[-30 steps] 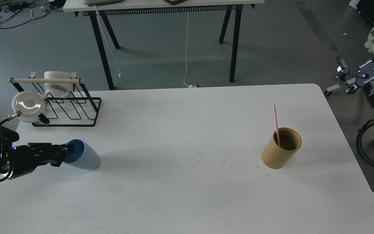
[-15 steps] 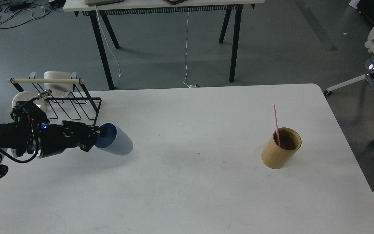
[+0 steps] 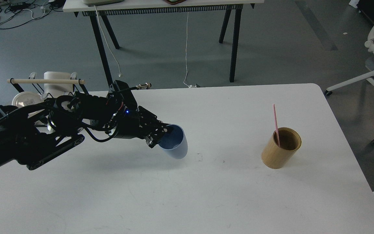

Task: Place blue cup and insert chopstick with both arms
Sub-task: 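Carry the blue cup with the left gripper to the table center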

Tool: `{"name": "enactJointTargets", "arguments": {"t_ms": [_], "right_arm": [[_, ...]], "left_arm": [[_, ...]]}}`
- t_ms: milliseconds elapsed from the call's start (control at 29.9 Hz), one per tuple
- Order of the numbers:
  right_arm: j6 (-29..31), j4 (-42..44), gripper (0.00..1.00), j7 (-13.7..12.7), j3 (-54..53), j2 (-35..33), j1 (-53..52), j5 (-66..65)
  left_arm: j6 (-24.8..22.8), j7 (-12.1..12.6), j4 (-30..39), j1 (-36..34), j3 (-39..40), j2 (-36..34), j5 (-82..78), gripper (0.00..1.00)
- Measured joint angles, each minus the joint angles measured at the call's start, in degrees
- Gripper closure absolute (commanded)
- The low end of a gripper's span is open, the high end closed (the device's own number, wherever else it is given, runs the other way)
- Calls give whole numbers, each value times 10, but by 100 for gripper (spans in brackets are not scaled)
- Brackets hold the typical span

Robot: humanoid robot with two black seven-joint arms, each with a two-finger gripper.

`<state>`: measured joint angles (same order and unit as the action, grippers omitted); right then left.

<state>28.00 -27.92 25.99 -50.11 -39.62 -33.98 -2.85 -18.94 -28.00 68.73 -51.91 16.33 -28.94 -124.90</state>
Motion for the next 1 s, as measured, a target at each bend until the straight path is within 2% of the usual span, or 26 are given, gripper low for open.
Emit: {"name": "enactJointTargets", "arguments": {"t_ms": [268, 636, 1004], "right_arm": [[0, 0, 1, 0, -1, 0, 1, 1], [0, -1, 1, 0, -3, 2, 1, 1], [0, 0, 1, 0, -2, 6, 2, 0]], "left_arm": [[0, 0, -60, 0, -7, 60, -1, 95], [4, 0, -101, 30, -17, 77, -1, 90], [12, 0, -105, 31, -15, 74, -1, 69]]}}
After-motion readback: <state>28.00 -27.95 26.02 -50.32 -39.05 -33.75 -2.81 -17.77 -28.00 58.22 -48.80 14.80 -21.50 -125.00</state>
